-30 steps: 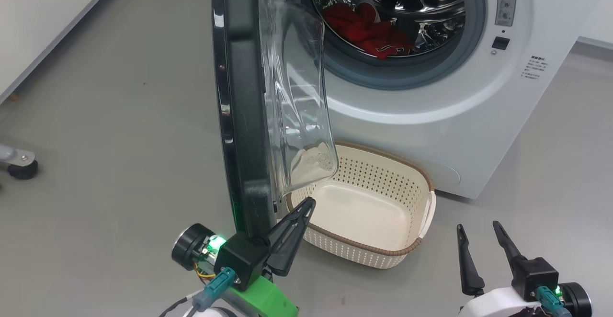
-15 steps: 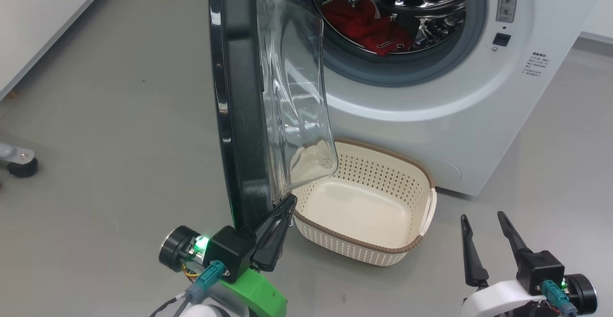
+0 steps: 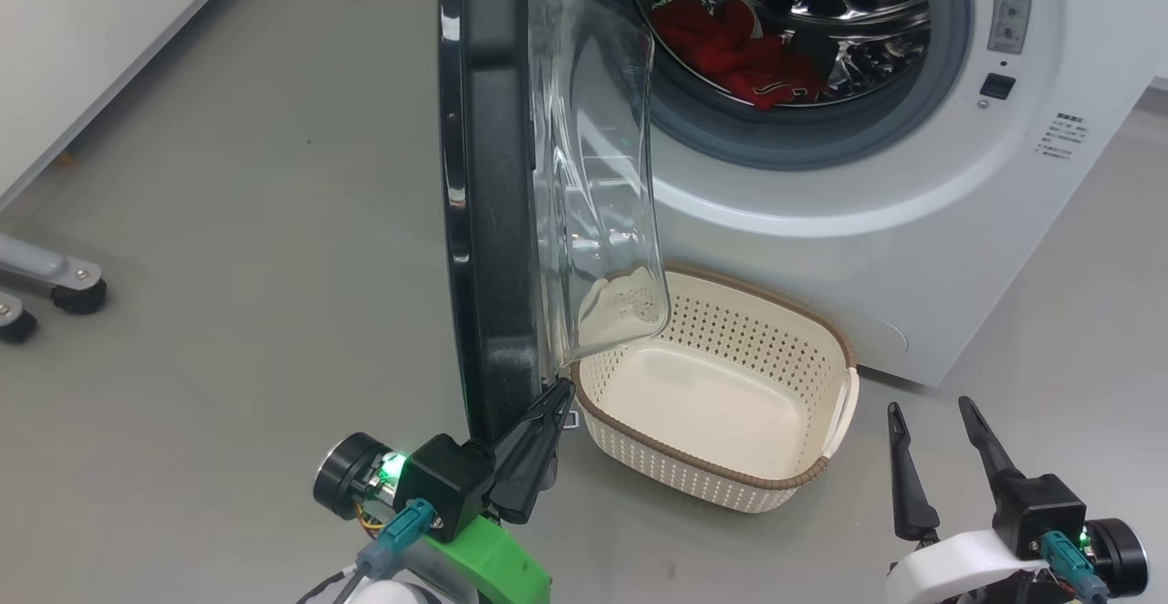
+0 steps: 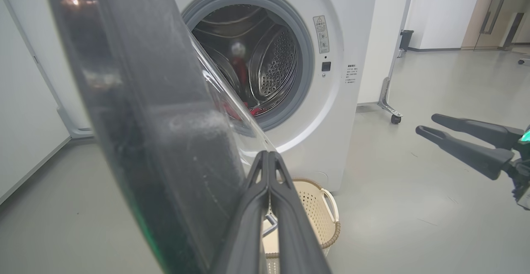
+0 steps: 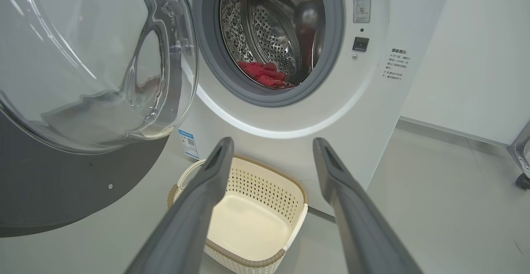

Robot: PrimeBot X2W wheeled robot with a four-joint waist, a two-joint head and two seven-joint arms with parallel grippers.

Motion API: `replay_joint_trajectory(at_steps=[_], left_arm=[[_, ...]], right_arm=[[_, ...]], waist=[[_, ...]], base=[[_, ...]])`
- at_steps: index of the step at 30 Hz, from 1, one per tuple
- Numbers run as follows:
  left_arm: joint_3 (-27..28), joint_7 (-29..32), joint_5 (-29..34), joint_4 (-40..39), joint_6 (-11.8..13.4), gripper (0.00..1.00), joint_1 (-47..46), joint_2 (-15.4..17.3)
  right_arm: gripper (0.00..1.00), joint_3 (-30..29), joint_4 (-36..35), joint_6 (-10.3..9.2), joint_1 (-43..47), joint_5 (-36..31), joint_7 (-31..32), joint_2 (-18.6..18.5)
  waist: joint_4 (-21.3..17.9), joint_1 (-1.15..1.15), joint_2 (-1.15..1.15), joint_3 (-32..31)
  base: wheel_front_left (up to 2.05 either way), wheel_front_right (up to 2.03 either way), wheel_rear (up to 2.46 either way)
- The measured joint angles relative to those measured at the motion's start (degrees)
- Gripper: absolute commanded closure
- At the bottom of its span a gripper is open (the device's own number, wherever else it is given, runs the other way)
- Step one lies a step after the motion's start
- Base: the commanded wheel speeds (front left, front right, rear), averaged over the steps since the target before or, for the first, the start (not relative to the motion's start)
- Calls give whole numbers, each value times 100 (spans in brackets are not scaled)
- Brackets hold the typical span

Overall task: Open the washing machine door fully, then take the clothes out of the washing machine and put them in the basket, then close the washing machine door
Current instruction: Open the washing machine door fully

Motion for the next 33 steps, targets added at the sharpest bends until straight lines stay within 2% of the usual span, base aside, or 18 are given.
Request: replay_joint_trajectory(at_steps=[7, 13, 24, 33], left_arm=[[3, -54, -9, 115, 3, 100, 5, -23], [164, -124, -9, 216, 166, 100, 62, -16], [799, -299, -7, 380, 505, 100, 151, 156], [1402, -357, -1, 588, 614, 100, 147, 452]], right_arm=[[0, -23, -2, 21, 6, -10, 0, 3], [0, -22, -68, 54, 10, -41, 0, 19], [0, 20, -102, 107, 23, -99, 0, 44], [0, 84, -174, 172, 18, -162, 0, 45]], waist=[[152, 0, 0, -36], [297, 0, 0, -91], [418, 0, 0, -94], [410, 0, 0, -50]], base=[[0, 0, 0], [0, 0, 0], [0, 0, 0], [0, 0, 0]])
